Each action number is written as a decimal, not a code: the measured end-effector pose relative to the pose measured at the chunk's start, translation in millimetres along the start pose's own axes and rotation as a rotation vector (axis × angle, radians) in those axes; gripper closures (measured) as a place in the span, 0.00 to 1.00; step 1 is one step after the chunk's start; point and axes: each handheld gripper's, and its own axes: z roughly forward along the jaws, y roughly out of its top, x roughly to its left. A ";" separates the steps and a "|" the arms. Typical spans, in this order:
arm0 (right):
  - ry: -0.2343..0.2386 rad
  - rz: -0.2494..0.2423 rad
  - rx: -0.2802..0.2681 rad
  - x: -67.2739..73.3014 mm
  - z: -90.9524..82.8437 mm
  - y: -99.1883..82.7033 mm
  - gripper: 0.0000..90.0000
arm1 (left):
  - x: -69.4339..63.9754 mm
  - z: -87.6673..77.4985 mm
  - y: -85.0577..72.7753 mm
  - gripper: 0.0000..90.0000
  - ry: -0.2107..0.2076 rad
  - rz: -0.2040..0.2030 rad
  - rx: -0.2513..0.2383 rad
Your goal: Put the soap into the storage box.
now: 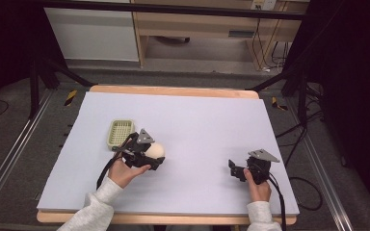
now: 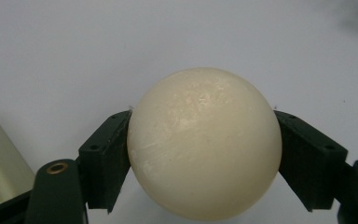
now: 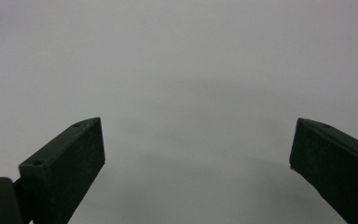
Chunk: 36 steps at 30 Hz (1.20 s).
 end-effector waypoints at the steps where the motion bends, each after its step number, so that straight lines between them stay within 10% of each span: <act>1: -0.001 0.000 0.000 0.1 -0.1 0.0 0.04 | 0.6 -0.7 0.6 0.27 -0.001 -0.001 -0.002; 36: -0.002 -0.002 0.000 0.1 0.0 0.0 0.04 | 35.4 -18.7 14.8 0.27 0.074 -0.064 -0.046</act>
